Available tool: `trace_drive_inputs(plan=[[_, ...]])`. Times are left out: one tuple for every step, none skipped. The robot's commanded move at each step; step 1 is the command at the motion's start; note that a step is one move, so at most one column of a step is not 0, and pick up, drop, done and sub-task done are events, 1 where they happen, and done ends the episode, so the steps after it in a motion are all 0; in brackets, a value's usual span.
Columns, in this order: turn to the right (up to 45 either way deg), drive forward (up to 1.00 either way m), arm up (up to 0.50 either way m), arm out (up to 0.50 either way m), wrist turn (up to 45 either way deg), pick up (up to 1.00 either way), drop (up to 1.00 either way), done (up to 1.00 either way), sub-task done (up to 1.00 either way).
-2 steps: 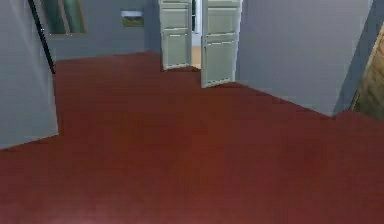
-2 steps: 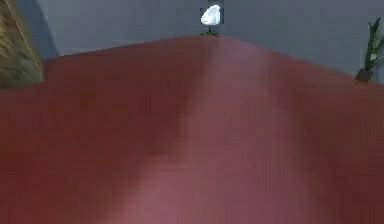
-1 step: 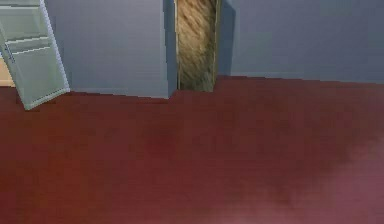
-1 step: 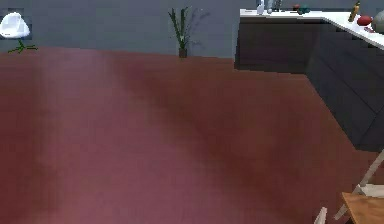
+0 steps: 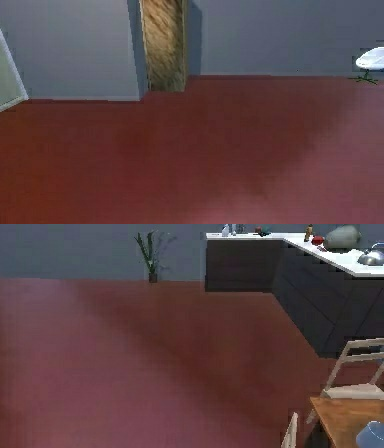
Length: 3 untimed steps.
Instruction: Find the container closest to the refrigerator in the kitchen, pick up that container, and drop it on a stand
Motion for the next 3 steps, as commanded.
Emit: trace_drive_inputs(plan=[[0.0, 0.1, 0.0, 0.0, 0.0, 0.0, 0.0, 0.0, 0.0], [-45.0, 0.0, 0.0, 0.0, 0.0, 0.0, 0.0, 0.0, 0.0], [-39.0, 0.0, 0.0, 0.0, 0.0, 0.0, 0.0, 0.0, 0.0]])
